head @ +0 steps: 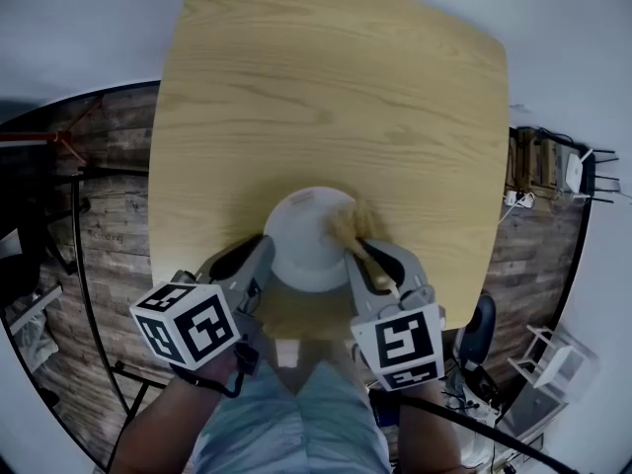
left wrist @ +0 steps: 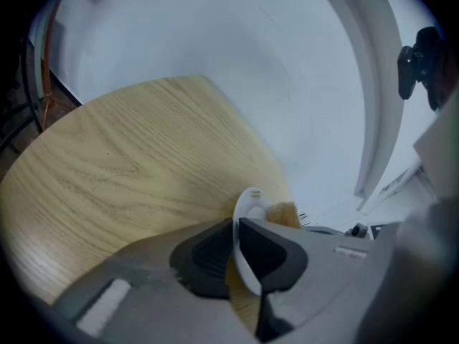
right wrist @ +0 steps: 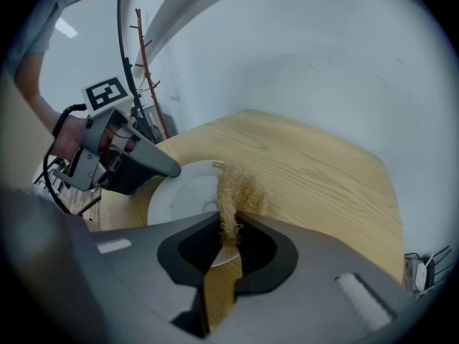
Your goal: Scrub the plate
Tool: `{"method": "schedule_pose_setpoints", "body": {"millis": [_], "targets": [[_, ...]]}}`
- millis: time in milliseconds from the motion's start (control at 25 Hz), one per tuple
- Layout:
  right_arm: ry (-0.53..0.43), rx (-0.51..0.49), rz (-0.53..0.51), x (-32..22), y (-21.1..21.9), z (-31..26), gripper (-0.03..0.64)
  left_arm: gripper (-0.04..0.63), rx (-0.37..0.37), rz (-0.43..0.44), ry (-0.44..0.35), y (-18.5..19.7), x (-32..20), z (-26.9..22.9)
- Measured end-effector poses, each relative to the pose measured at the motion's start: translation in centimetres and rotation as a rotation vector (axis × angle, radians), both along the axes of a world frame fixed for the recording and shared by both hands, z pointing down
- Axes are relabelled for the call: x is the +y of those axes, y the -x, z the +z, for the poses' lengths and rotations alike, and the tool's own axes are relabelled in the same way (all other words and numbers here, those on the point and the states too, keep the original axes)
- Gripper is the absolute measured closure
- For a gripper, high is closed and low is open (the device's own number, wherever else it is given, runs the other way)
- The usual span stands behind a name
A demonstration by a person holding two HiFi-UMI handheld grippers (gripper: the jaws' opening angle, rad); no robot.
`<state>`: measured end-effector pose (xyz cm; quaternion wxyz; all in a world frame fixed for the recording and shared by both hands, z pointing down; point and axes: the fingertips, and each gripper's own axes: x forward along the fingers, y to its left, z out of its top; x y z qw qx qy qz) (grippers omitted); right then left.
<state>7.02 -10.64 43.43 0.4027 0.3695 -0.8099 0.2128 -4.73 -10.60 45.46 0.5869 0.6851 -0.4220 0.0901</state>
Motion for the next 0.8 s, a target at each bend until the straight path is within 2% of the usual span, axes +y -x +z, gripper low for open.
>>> {"method": "schedule_pose_setpoints", "body": {"millis": [400, 800], "targets": [[0.074, -0.083, -0.014, 3.0, 2.7, 0.1, 0.568, 0.545, -0.019, -0.007, -0.003, 0.4, 0.2, -0.1], [0.161, -0.199, -0.092, 6.5, 6.7, -0.2, 0.569, 0.545, -0.030, 0.005, -0.007, 0.8, 0.3, 0.0]]}}
